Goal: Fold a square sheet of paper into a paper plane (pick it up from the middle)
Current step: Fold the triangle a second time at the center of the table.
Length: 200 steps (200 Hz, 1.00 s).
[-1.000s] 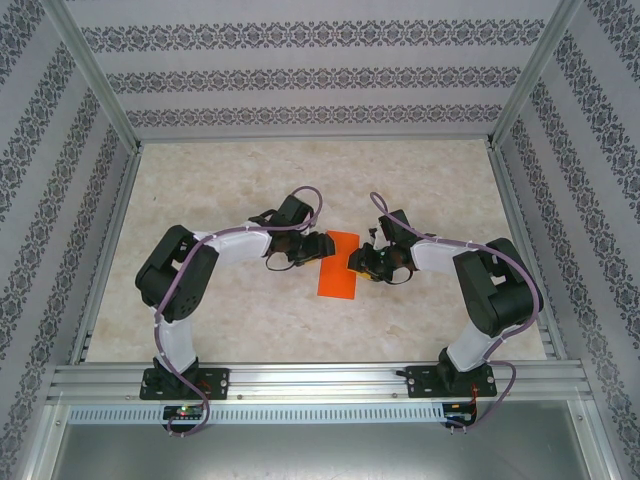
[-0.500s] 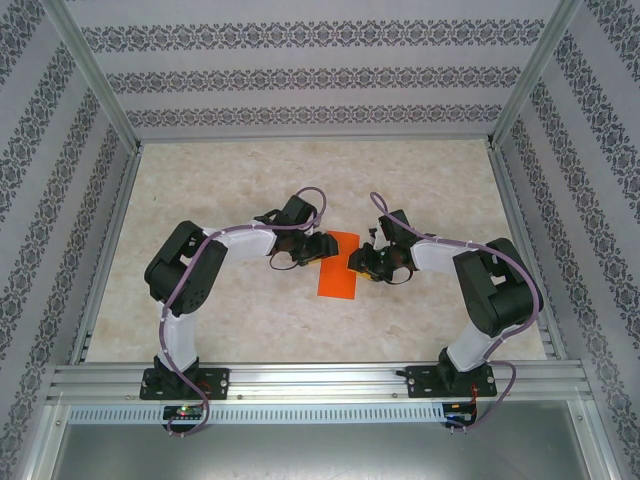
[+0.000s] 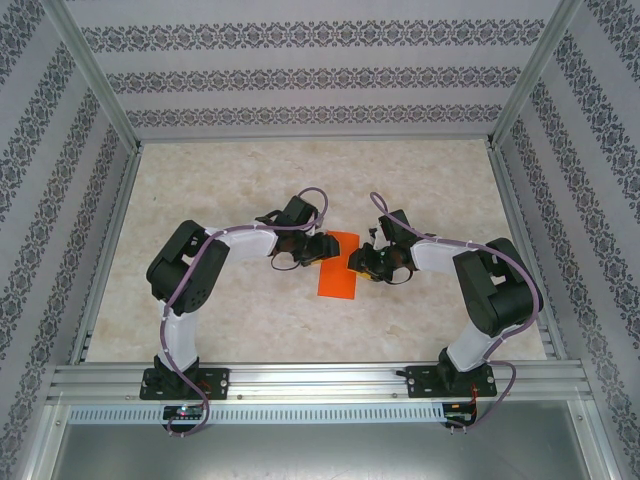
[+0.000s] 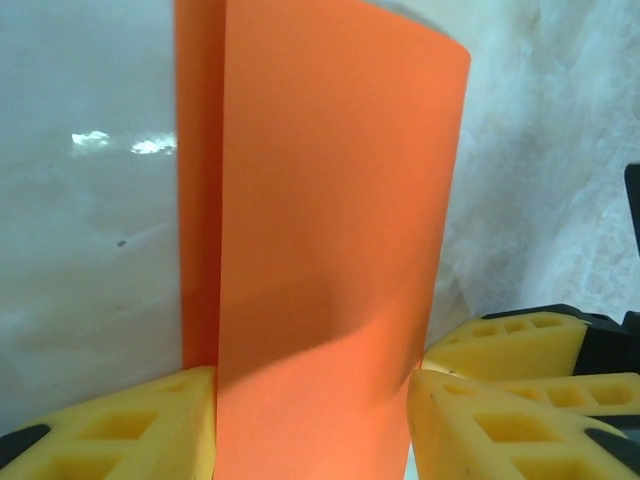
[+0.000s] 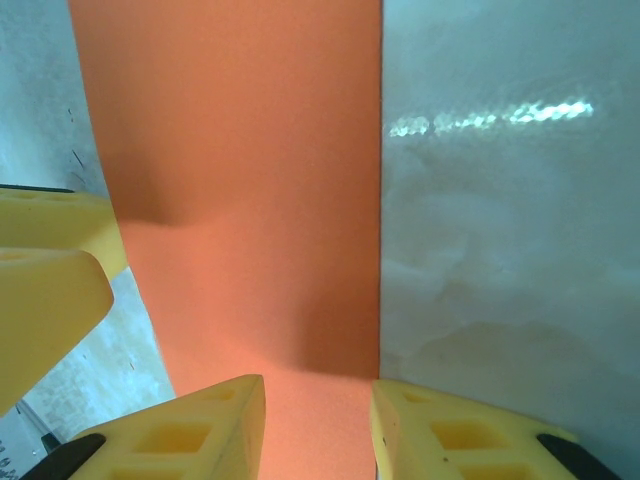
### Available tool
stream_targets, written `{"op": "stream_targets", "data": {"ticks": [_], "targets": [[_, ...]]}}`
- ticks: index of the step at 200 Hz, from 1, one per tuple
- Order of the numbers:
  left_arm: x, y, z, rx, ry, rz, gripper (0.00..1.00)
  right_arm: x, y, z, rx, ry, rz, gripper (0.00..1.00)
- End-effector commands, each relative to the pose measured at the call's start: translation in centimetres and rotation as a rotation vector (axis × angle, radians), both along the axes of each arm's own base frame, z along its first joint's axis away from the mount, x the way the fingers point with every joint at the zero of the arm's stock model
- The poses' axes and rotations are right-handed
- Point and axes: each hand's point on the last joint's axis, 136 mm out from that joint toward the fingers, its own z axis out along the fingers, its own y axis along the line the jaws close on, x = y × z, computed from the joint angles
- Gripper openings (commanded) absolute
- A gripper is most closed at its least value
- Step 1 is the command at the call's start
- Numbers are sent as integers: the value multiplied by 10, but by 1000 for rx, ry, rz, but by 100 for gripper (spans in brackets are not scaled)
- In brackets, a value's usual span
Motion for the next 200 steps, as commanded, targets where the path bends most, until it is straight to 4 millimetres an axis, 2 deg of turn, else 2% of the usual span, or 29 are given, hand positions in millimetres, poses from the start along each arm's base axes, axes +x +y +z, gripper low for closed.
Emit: {"op": "stream_targets", "data": {"ticks": [1, 51, 81, 126, 156, 173, 200], "targets": [[2, -15, 16, -65, -36, -31, 51, -12, -6, -31, -76, 48, 15, 35], [1, -17, 26, -109, -47, -21, 50, -10, -6, -29, -79, 46, 16, 35], [0, -21, 27, -135, -37, -20, 46, -7, -5, -24, -69, 24, 16, 36], [6, -14, 23, -128, 2, 37, 32, 0, -15, 15, -88, -136, -14, 39], [10, -17, 28, -142, 9, 45, 27, -4, -28, 40, -159, -292, -26, 42], [10, -17, 29, -141, 15, 48, 26, -11, -17, 61, -194, -437, 53, 43], [11, -18, 30, -145, 22, 49, 26, -29, 19, 88, -289, -701, 239, 46]]}}
